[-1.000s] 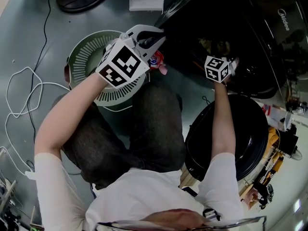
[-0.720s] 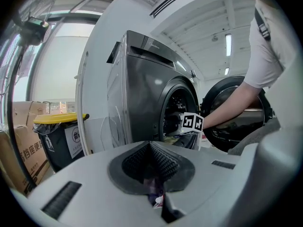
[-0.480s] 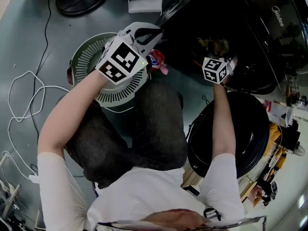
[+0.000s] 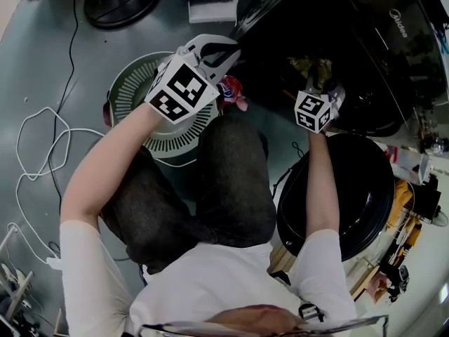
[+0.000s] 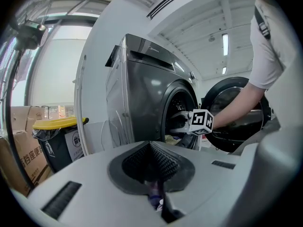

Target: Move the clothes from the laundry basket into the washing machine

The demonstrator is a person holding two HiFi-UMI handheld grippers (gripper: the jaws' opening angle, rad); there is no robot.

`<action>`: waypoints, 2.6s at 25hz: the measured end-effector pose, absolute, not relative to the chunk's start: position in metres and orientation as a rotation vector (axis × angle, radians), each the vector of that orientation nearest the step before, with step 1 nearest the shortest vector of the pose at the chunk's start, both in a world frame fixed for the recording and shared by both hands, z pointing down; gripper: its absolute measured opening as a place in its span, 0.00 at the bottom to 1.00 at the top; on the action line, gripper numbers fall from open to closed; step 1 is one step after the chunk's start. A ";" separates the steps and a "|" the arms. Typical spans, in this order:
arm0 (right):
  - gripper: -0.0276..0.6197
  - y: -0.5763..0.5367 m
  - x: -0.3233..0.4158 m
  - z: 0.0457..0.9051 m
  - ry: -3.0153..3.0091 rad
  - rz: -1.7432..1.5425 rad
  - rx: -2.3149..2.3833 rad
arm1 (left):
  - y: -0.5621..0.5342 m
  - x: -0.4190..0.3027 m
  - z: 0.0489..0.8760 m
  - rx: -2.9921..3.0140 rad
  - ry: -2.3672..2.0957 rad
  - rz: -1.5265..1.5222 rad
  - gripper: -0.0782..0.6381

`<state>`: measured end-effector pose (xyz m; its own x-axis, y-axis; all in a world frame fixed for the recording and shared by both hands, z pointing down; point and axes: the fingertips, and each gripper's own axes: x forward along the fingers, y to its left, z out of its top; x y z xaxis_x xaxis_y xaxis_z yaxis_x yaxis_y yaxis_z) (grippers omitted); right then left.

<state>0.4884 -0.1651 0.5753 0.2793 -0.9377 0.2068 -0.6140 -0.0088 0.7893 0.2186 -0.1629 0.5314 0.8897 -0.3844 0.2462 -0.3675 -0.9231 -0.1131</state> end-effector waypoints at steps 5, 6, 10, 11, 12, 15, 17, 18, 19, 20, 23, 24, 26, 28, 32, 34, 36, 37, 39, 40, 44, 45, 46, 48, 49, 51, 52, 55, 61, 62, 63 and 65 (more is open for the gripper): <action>0.28 -0.157 0.473 0.562 -1.468 -0.456 1.810 | -0.170 0.210 0.532 -3.049 0.647 -0.383 0.12; 0.26 -0.155 0.469 0.560 -1.487 -0.434 1.829 | -0.172 0.207 0.530 -3.057 0.667 -0.368 0.12; 0.20 -0.147 0.457 0.549 -1.554 -0.366 1.903 | -0.176 0.198 0.533 -3.067 0.705 -0.369 0.12; 0.18 -0.147 0.454 0.545 -1.569 -0.355 1.921 | -0.177 0.197 0.533 -3.065 0.705 -0.372 0.12; 0.17 -0.147 0.451 0.542 -1.585 -0.343 1.940 | -0.178 0.196 0.532 -3.062 0.706 -0.370 0.12; 0.15 -0.144 0.442 0.535 -1.633 -0.294 1.987 | -0.179 0.194 0.529 -3.054 0.710 -0.365 0.12; 0.12 -0.138 0.437 0.533 -1.663 -0.246 2.021 | -0.180 0.195 0.528 -3.047 0.699 -0.369 0.12; 0.11 -0.136 0.433 0.533 -1.681 -0.225 2.034 | -0.180 0.195 0.526 -3.042 0.696 -0.367 0.12; 0.10 -0.133 0.428 0.533 -1.699 -0.213 2.040 | -0.180 0.195 0.524 -3.038 0.696 -0.362 0.12; 0.10 -0.132 0.422 0.532 -1.718 -0.207 2.039 | -0.180 0.194 0.523 -3.036 0.701 -0.356 0.12; 0.08 -0.130 0.406 0.532 -1.786 -0.179 2.030 | -0.180 0.189 0.525 -3.035 0.715 -0.362 0.12; 0.07 -0.131 0.401 0.531 -1.815 -0.160 2.030 | -0.180 0.187 0.527 -3.035 0.715 -0.372 0.12; 0.07 -0.132 0.390 0.527 -1.864 -0.137 2.028 | -0.183 0.185 0.529 -3.040 0.723 -0.378 0.12; 0.06 -0.133 0.380 0.525 -1.903 -0.131 2.016 | -0.186 0.184 0.527 -3.048 0.746 -0.366 0.12; 0.06 -0.138 0.357 0.521 -2.012 -0.090 1.973 | -0.187 0.182 0.521 -3.048 0.772 -0.340 0.12; 0.06 -0.138 0.340 0.515 -2.094 -0.065 1.934 | -0.186 0.179 0.519 -3.047 0.776 -0.335 0.12; 0.06 -0.139 0.320 0.509 -2.168 -0.067 1.881 | -0.187 0.172 0.518 -3.046 0.787 -0.334 0.12; 0.06 -0.140 0.309 0.507 -2.201 -0.070 1.853 | -0.188 0.168 0.518 -3.047 0.801 -0.330 0.12; 0.06 -0.143 0.292 0.505 -2.258 -0.071 1.802 | -0.192 0.159 0.517 -3.046 0.842 -0.316 0.12; 0.06 -0.145 0.284 0.505 -2.280 -0.070 1.779 | -0.194 0.155 0.518 -3.043 0.863 -0.311 0.12; 0.06 -0.155 0.252 0.500 -2.412 -0.076 1.669 | -0.196 0.139 0.521 -3.032 0.914 -0.325 0.12; 0.06 -0.157 0.241 0.497 -2.463 -0.080 1.629 | -0.196 0.135 0.520 -3.030 0.919 -0.327 0.12; 0.06 -0.158 0.231 0.493 -2.508 -0.084 1.588 | -0.197 0.132 0.518 -3.028 0.925 -0.322 0.12; 0.06 -0.161 0.213 0.490 -2.559 -0.094 1.522 | -0.199 0.125 0.511 -3.023 0.945 -0.292 0.12; 0.06 -0.164 0.205 0.490 -2.573 -0.096 1.500 | -0.200 0.120 0.507 -3.016 0.963 -0.274 0.12; 0.06 -0.170 0.191 0.490 -2.596 -0.099 1.473 | -0.203 0.107 0.504 -3.002 1.009 -0.254 0.12; 0.06 -0.174 0.186 0.489 -2.604 -0.105 1.467 | -0.204 0.101 0.504 -2.999 1.031 -0.250 0.12; 0.06 -0.182 0.171 0.479 -2.636 -0.134 1.466 | -0.209 0.084 0.501 -2.999 1.101 -0.211 0.12; 0.06 -0.208 0.137 0.476 -2.656 -0.163 1.414 | -0.213 0.055 0.508 -2.975 1.214 -0.207 0.12; 0.06 -0.211 0.132 0.479 -2.644 -0.185 1.395 | -0.213 0.053 0.509 -2.981 1.215 -0.208 0.12; 0.06 -0.213 0.128 0.483 -2.633 -0.202 1.379 | -0.212 0.053 0.509 -2.986 1.214 -0.205 0.12; 0.06 -0.214 0.123 0.492 -2.631 -0.194 1.369 | -0.211 0.051 0.506 -2.989 1.211 -0.192 0.12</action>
